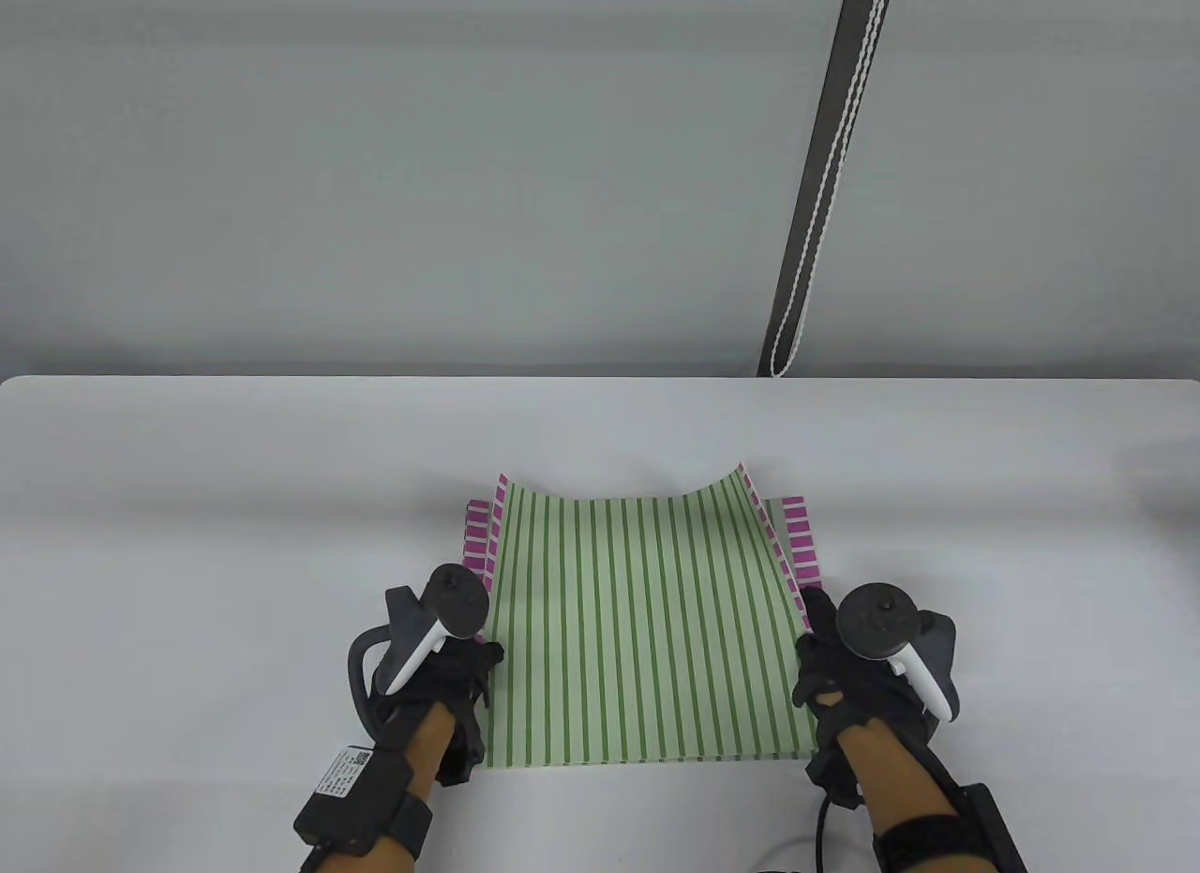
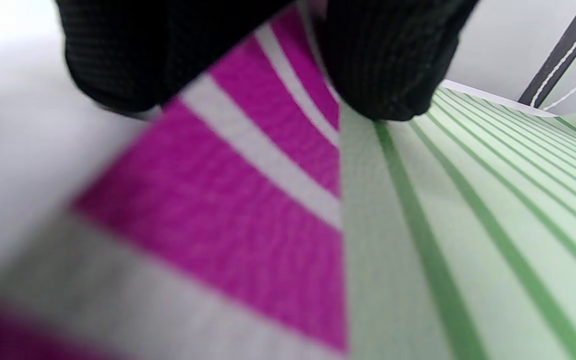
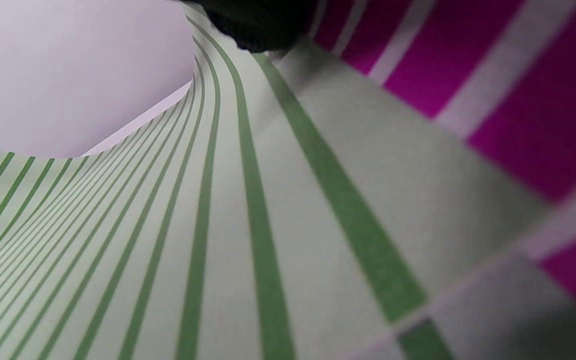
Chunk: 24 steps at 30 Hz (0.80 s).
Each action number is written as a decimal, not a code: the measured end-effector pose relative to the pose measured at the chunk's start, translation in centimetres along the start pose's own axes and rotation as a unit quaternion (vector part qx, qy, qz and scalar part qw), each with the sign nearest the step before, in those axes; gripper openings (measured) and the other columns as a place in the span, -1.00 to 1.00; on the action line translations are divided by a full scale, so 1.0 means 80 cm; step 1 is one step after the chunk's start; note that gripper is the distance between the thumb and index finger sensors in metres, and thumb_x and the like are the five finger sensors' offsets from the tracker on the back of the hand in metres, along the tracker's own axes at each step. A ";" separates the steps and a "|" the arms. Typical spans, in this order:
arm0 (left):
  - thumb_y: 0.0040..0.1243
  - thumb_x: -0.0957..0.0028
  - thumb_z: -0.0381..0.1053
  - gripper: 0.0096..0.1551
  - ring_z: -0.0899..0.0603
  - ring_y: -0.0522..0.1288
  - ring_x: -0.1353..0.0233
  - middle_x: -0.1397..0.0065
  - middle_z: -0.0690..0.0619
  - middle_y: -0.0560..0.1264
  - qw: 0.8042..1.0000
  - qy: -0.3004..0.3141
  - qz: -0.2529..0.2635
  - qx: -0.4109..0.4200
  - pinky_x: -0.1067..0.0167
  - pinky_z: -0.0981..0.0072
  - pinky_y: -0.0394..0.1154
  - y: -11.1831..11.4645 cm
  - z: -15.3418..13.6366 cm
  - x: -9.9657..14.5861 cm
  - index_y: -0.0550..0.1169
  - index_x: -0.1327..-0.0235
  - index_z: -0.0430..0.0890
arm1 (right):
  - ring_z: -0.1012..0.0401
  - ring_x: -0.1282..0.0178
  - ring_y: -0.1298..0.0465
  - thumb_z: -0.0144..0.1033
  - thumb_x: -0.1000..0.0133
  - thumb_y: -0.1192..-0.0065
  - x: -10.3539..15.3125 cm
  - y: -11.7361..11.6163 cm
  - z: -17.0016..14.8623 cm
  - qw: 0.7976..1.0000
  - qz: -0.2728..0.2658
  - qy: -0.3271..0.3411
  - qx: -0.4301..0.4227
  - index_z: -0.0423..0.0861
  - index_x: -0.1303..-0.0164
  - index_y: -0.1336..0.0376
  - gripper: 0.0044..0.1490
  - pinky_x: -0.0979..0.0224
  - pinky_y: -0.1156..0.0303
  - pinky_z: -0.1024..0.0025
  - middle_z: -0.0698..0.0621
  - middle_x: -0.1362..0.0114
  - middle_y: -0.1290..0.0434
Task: Unroll mouse pads and stack together
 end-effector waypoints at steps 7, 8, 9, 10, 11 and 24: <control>0.39 0.22 0.22 -0.19 0.09 0.71 0.26 0.13 0.14 0.70 1.000 -0.002 -0.003 0.000 0.07 0.18 0.70 0.000 0.000 0.001 0.41 -0.33 0.06 | 0.00 -0.02 -0.59 -0.53 -0.20 -0.24 0.001 0.000 -0.001 1.000 -0.002 -0.004 0.001 -0.19 -0.58 -0.02 -0.26 -0.14 -0.51 0.07 -0.26 -0.29 -0.45; 0.39 0.23 0.23 -0.19 0.09 0.71 0.26 0.13 0.15 0.70 1.000 -0.002 -0.003 0.000 0.07 0.18 0.70 0.000 0.000 0.001 0.41 -0.33 0.06 | 0.00 -0.02 -0.59 -0.52 -0.19 -0.25 0.002 0.001 -0.001 1.000 -0.003 -0.005 0.004 -0.19 -0.57 -0.03 -0.25 -0.14 -0.51 0.07 -0.26 -0.28 -0.46; 0.39 0.23 0.23 -0.19 0.09 0.71 0.26 0.12 0.14 0.70 1.000 -0.001 -0.003 -0.001 0.07 0.18 0.70 0.000 0.000 0.001 0.41 -0.33 0.06 | 0.00 -0.01 -0.60 -0.52 -0.18 -0.26 0.002 0.001 -0.002 1.000 -0.004 -0.008 0.006 -0.20 -0.57 -0.04 -0.25 -0.12 -0.52 0.07 -0.26 -0.27 -0.46; 0.39 0.23 0.23 -0.18 0.09 0.71 0.26 0.12 0.15 0.70 1.000 -0.001 -0.003 -0.002 0.07 0.18 0.70 0.000 0.000 0.001 0.41 -0.34 0.06 | 0.01 -0.01 -0.60 -0.52 -0.18 -0.26 0.002 0.001 -0.003 1.000 -0.003 -0.008 0.006 -0.20 -0.57 -0.03 -0.24 -0.12 -0.52 0.07 -0.26 -0.27 -0.47; 0.39 0.23 0.23 -0.18 0.09 0.71 0.26 0.12 0.15 0.70 1.000 -0.001 -0.003 -0.003 0.07 0.18 0.70 0.001 0.000 0.001 0.41 -0.33 0.06 | 0.01 -0.01 -0.60 -0.52 -0.18 -0.27 0.002 0.001 -0.004 1.000 -0.003 -0.008 0.003 -0.20 -0.57 -0.02 -0.24 -0.12 -0.52 0.07 -0.26 -0.27 -0.46; 0.33 0.27 0.38 -0.01 -0.07 0.72 0.03 -0.15 0.04 0.63 1.000 -0.027 0.013 0.006 -0.09 0.01 0.62 -0.019 -0.013 0.014 0.30 -0.44 0.05 | -0.24 -0.26 -0.46 -0.28 -0.14 -0.44 0.016 0.018 -0.004 0.999 0.002 -0.005 0.032 -0.28 -0.60 0.21 0.10 -0.20 -0.44 -0.10 -0.44 -0.50 -0.16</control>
Point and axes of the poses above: the tracker on the back of each hand, its own z axis roughly to the thumb side, its own x axis roughly from the fingertips to the wrist, y = z × x, the point moved 2 cm from there along -x, roughly from the wrist to the fingertips
